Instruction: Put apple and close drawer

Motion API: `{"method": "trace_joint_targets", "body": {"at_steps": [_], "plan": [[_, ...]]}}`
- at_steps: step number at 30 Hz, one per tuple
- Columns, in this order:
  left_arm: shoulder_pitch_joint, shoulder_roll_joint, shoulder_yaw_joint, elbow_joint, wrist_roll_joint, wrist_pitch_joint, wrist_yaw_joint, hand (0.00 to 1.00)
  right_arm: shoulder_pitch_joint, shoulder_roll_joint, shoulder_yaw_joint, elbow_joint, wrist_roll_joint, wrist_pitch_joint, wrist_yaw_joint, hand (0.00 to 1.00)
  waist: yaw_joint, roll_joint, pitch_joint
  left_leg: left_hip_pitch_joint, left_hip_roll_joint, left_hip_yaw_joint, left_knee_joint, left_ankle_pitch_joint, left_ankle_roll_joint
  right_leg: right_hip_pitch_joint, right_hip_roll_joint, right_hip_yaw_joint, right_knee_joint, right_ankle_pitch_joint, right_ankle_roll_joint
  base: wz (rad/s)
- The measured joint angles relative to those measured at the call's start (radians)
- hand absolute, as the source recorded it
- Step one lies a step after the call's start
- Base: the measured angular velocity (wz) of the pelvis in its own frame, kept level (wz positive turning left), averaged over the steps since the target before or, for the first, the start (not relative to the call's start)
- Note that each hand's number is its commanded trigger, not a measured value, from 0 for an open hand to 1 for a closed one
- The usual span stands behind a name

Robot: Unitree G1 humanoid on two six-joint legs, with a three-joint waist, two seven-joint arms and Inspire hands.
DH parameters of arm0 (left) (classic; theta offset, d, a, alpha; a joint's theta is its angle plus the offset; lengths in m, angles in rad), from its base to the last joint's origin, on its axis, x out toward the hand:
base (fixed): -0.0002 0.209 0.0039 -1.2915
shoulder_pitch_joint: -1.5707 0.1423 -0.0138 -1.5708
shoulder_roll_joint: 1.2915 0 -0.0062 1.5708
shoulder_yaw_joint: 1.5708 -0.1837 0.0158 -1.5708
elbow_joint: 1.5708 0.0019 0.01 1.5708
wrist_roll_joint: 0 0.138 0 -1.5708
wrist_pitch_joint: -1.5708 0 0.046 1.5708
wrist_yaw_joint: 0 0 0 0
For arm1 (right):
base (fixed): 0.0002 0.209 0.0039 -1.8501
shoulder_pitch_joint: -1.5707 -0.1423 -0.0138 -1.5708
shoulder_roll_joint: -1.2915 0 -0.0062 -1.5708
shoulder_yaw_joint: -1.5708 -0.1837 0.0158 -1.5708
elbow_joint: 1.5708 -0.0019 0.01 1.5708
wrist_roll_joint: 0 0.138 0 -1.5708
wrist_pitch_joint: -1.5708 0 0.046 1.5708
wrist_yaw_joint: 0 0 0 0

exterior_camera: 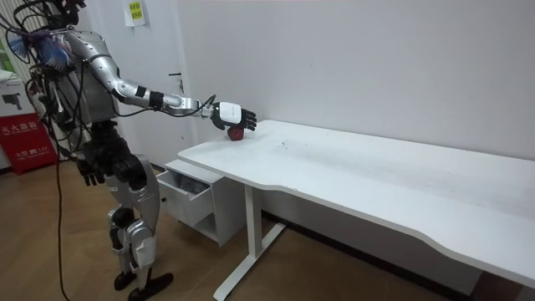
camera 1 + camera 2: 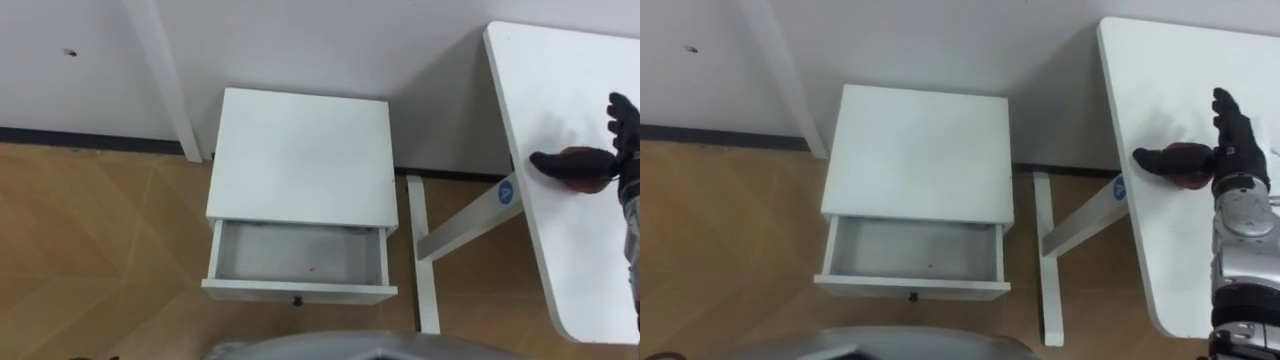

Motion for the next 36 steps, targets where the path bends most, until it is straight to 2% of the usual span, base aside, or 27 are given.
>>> {"method": "trace_joint_targets", "body": {"at_steps": [4, 8, 9, 10, 11, 12, 17, 20, 28, 33, 36], "plan": [[-0.009, 0.0, -0.002, 0.0, 0.006, 0.0, 0.0, 0.0, 0.001, 0.0, 0.01, 0.068, -0.031, 0.019, 0.033, 0.0, 0.0, 0.003, -0.0002, 0.001, 0.0, 0.0, 0.005, 0.0, 0.0, -0.005, 0.0, 0.001, 0.001, 0.001, -0.001, -0.01], [-0.009, 0.006, -0.003, -0.001, 0.009, 0.003, -0.001, 0.0, 0.002, 0.0, 0.01, 0.067, -0.063, 0.014, 0.048, 0.0, -0.002, 0.01, -0.0006, 0.0, 0.001, 0.001, 0.01, 0.0, 0.0, -0.007, 0.001, 0.006, 0.003, 0.002, -0.003, -0.02], [-0.009, 0.007, -0.004, -0.001, 0.009, 0.002, -0.001, 0.0, 0.002, 0.0, 0.009, 0.067, -0.067, 0.013, 0.049, 0.44, -0.002, 0.01, -0.0006, -0.001, 0.002, 0.001, 0.01, 0.0, 0.0, -0.007, 0.001, 0.006, 0.003, 0.002, -0.004, 0.0], [-0.008, 0.007, -0.005, 0.0, 0.009, 0.002, -0.001, 0.0, 0.002, 0.0, 0.009, 0.071, -0.069, 0.007, 0.051, 0.73, -0.002, 0.01, -0.0004, -0.001, 0.002, 0.001, 0.01, 0.0, 0.0, -0.007, 0.001, 0.006, 0.003, 0.003, -0.004, 0.0], [-0.008, 0.008, -0.011, 0.001, 0.009, 0.002, -0.001, 0.0, 0.003, 0.0, 0.008, 0.085, -0.068, -0.007, 0.05, 0.9, -0.003, 0.01, -0.0004, -0.001, 0.002, 0.001, 0.012, -0.001, 0.0, -0.006, 0.001, 0.004, 0.003, 0.003, -0.004, 0.0], [-0.008, 0.009, -0.017, 0.002, 0.009, 0.002, -0.002, 0.0, 0.005, 0.0, 0.007, 0.087, -0.068, -0.013, 0.045, 1.0, -0.002, 0.01, -0.0004, 0.0, 0.002, 0.001, 0.012, -0.001, 0.0, -0.003, 0.001, 0.002, 0.002, 0.003, -0.004, 0.0], [-0.008, 0.011, -0.019, 0.002, 0.008, 0.002, -0.003, 0.0, 0.014, 0.0, -0.006, 0.089, -0.108, -0.02, -0.015, 1.0, -0.001, 0.01, -0.0002, 0.002, 0.002, 0.0, 0.011, -0.001, 0.0, 0.009, 0.001, 0.0, 0.001, 0.003, -0.004, 0.01], [-0.009, 0.011, -0.022, 0.002, 0.008, 0.0, -0.003, 0.0, 0.03, 0.0, -0.006, 0.088, -0.136, -0.038, -0.045, 1.0, 0.0, 0.01, -0.0002, 0.006, 0.002, 0.0, 0.01, -0.001, 0.0, 0.014, 0.002, 0.0, 0.0, 0.003, -0.004, 0.0], [-0.018, 0.012, -0.022, 0.002, 0.009, -0.004, 0.001, 0.0, 0.035, 0.011, -0.003, 0.097, -0.162, -0.049, -0.063, 1.0, 0.001, 0.011, 0.0, 0.018, 0.002, 0.001, 0.006, -0.001, -0.001, 0.023, 0.003, 0.008, -0.001, 0.003, -0.004, 0.0], [-0.026, 0.013, -0.046, 0.002, 0.01, -0.005, 0.001, 0.0, 0.035, 0.015, 0.003, 0.077, -0.171, -0.047, -0.063, 1.0, 0.005, 0.013, -0.0005, 0.015, 0.003, 0.004, 0.004, -0.001, -0.001, 0.013, 0.003, 0.012, 0.002, 0.004, -0.004, -0.01], [-0.032, 0.012, -0.09, 0.003, 0.016, -0.005, -0.002, 0.0, 0.056, 0.026, 0.061, -0.046, -0.219, -0.025, -0.053, 1.0, 0.004, 0.023, -0.0008, 0.008, 0.004, 0.008, 0.003, -0.001, -0.001, 0.001, 0.004, 0.016, 0.006, 0.005, -0.006, -0.08]]}}
